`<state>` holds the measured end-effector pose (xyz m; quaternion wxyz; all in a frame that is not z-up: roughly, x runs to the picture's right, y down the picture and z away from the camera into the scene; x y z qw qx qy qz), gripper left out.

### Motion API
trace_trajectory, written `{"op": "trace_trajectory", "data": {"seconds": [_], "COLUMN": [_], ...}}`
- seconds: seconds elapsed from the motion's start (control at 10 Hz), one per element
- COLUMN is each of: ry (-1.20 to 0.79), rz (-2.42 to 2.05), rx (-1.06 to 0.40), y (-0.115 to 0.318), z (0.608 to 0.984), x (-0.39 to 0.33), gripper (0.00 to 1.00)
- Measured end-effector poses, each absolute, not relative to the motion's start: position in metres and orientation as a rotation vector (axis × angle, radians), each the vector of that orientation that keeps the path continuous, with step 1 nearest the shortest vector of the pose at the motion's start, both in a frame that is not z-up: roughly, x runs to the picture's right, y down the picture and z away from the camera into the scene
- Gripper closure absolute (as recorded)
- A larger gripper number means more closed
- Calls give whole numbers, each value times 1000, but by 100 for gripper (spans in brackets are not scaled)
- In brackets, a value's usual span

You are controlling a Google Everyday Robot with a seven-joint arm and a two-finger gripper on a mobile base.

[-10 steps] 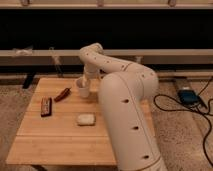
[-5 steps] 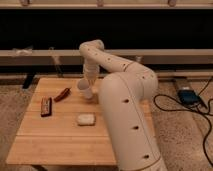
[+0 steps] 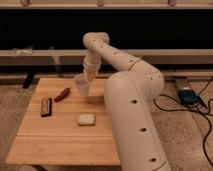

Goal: Pick up the ceramic cup

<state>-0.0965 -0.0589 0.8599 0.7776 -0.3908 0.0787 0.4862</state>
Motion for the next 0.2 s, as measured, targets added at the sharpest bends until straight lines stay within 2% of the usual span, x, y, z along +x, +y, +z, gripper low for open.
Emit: {"op": "trace_trajectory", "data": {"seconds": [0.2], "ry": [160], "rz": [1032], "rx": [-863], "y": [-61], "z": [854], "x": [-96], "gripper": [100]}}
